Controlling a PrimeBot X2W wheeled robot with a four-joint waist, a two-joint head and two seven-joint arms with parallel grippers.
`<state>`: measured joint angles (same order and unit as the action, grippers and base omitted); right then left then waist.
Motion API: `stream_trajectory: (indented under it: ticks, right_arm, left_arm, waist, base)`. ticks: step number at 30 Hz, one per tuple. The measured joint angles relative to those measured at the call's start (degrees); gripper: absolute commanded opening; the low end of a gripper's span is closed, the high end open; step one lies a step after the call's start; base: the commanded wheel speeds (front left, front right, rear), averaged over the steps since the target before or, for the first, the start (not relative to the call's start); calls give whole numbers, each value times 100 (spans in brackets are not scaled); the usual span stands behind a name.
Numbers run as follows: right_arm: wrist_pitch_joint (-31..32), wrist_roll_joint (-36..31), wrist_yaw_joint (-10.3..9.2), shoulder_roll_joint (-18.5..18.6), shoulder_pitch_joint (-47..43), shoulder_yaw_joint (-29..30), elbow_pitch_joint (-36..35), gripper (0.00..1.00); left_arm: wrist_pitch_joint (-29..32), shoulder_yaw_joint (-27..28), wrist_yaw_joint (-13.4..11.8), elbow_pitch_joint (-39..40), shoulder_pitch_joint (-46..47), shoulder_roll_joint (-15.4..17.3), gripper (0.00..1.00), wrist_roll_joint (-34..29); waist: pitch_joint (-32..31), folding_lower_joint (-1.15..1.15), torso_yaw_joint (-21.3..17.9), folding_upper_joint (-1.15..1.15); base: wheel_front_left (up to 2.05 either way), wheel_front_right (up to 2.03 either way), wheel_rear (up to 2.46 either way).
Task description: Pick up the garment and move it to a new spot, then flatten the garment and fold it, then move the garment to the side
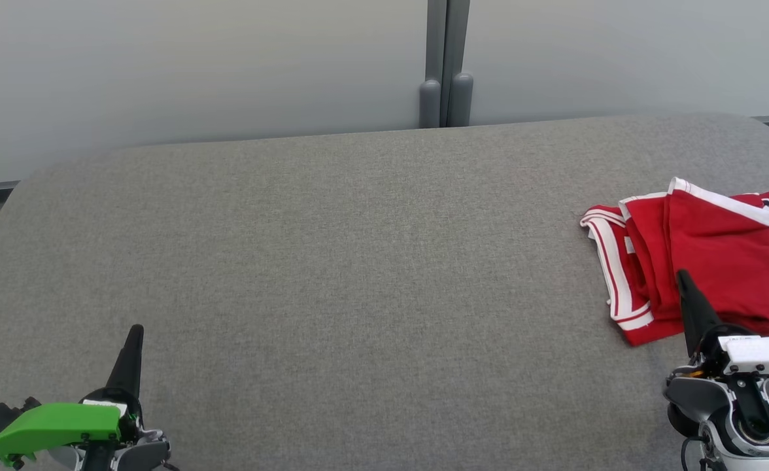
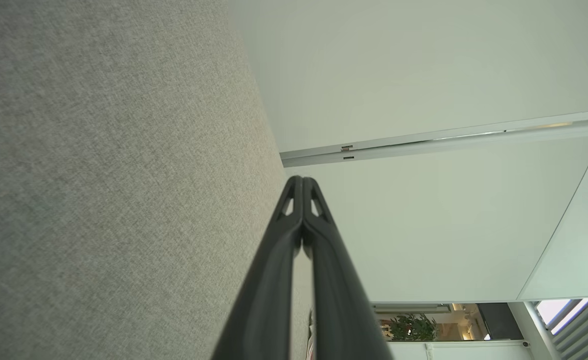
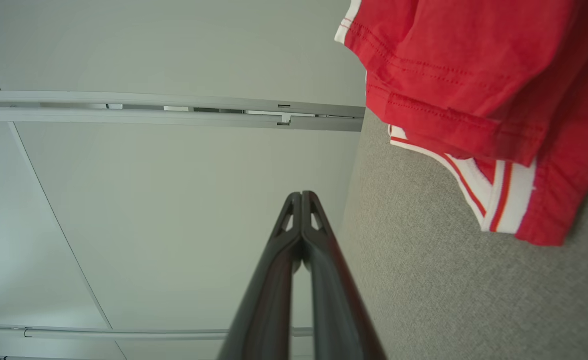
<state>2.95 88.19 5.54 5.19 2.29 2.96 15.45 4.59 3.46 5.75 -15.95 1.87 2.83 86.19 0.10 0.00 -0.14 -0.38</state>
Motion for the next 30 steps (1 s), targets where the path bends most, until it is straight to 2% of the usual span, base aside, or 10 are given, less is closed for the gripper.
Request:
stream_trajectory:
  ticks: [9,30]
  right_arm:
    - [164,524,100,-160,81,246,12,0]
    - [164,526,101,-160,81,258,45,0]
  left_arm:
    - [176,91,114,-15,169,-43,0,559]
    - [176,112,131,-20,170,-48,0,559]
  waist:
    - [5,0,15,0]
    - [4,0,15,0]
  base:
    - [0,0,0]
    - [0,0,0]
